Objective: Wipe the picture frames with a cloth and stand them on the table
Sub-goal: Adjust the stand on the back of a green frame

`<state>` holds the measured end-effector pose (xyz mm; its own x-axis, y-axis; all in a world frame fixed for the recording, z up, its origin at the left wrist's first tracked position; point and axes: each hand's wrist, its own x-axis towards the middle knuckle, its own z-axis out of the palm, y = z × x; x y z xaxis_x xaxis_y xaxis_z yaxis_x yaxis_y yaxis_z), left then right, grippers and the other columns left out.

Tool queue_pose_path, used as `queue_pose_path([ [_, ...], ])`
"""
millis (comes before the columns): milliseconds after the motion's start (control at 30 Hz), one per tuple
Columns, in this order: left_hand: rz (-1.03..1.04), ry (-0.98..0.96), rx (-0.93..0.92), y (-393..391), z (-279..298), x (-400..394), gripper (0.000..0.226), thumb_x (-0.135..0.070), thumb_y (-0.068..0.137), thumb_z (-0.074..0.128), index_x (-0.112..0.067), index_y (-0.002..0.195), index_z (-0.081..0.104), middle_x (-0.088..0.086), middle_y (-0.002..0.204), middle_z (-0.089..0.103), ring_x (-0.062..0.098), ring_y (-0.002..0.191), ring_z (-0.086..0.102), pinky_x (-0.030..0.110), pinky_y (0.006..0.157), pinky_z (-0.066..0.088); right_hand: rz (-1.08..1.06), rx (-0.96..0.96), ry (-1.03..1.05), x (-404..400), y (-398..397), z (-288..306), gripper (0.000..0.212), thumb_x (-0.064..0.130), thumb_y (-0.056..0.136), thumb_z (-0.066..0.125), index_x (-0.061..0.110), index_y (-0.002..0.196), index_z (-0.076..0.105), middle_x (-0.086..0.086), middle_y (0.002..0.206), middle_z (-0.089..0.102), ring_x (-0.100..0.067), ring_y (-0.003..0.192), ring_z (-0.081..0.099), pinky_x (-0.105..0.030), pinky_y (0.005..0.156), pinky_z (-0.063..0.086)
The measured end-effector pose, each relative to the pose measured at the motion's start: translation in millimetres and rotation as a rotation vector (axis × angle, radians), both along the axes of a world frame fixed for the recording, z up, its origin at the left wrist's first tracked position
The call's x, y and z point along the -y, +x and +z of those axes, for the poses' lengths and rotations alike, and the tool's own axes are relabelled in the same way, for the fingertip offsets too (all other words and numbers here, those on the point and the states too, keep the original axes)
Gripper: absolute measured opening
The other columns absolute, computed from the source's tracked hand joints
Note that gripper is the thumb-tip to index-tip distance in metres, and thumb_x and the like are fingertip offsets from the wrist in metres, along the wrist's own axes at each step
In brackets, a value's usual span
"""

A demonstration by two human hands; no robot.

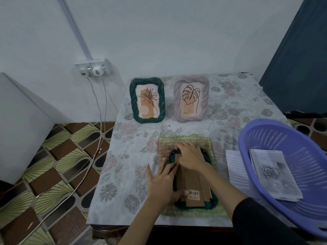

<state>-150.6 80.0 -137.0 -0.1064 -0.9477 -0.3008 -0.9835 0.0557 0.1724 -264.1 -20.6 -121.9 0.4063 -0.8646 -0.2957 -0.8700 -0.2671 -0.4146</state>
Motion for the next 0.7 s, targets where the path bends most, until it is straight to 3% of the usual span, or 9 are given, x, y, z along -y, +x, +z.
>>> queue_pose_path([
  [133, 0.003, 0.004, -0.001, 0, 0, 0, 0.094, -0.076, 0.078, 0.041, -0.031, 0.151, 0.004, -0.015, 0.156, 0.005, 0.014, 0.145, -0.014, 0.067, 0.104, -0.015, 0.002, 0.019, 0.017, 1, 0, 1, 0.039, 0.007, 0.079, 0.045, 0.019, 0.116, 0.045, 0.002, 0.128, 0.044, -0.020, 0.122, 0.032, -0.040, 0.094, 0.029],
  [267, -0.007, -0.002, 0.003, 2, -4, 0, 0.103, -0.087, 0.066, 0.022, -0.031, 0.151, 0.005, -0.015, 0.156, 0.007, 0.014, 0.146, -0.012, 0.068, 0.104, -0.013, -0.027, 0.090, -0.024, -6, -6, -2, 0.040, 0.006, 0.081, 0.044, 0.021, 0.118, 0.046, 0.004, 0.123, 0.047, -0.020, 0.121, 0.034, -0.041, 0.093, 0.030],
  [433, -0.002, 0.010, 0.002, 2, -2, 1, 0.100, -0.085, 0.070, 0.031, -0.031, 0.151, 0.006, -0.015, 0.156, 0.007, 0.014, 0.146, -0.010, 0.068, 0.104, -0.014, -0.033, 0.044, 0.132, 1, -4, 10, 0.044, 0.003, 0.079, 0.040, 0.022, 0.118, 0.047, 0.001, 0.129, 0.043, -0.024, 0.125, 0.030, -0.052, 0.105, 0.022],
  [533, 0.012, 0.015, -0.015, 0, 1, 0, 0.093, -0.074, 0.079, 0.044, -0.030, 0.151, 0.005, -0.015, 0.156, 0.007, 0.015, 0.146, -0.012, 0.068, 0.104, -0.015, -0.015, -0.001, 0.133, 7, 2, 14, 0.036, 0.003, 0.078, 0.041, 0.017, 0.111, 0.047, -0.002, 0.127, 0.044, -0.025, 0.122, 0.032, -0.051, 0.104, 0.022],
  [700, 0.015, 0.003, -0.012, 2, -2, 1, 0.094, -0.077, 0.077, 0.042, -0.031, 0.151, 0.006, -0.016, 0.156, 0.007, 0.014, 0.146, -0.012, 0.068, 0.104, -0.013, 0.031, -0.053, 0.011, 3, 3, 6, 0.018, 0.004, 0.079, 0.040, 0.018, 0.091, 0.039, 0.001, 0.105, 0.040, -0.025, 0.112, 0.036, -0.045, 0.095, 0.026],
])
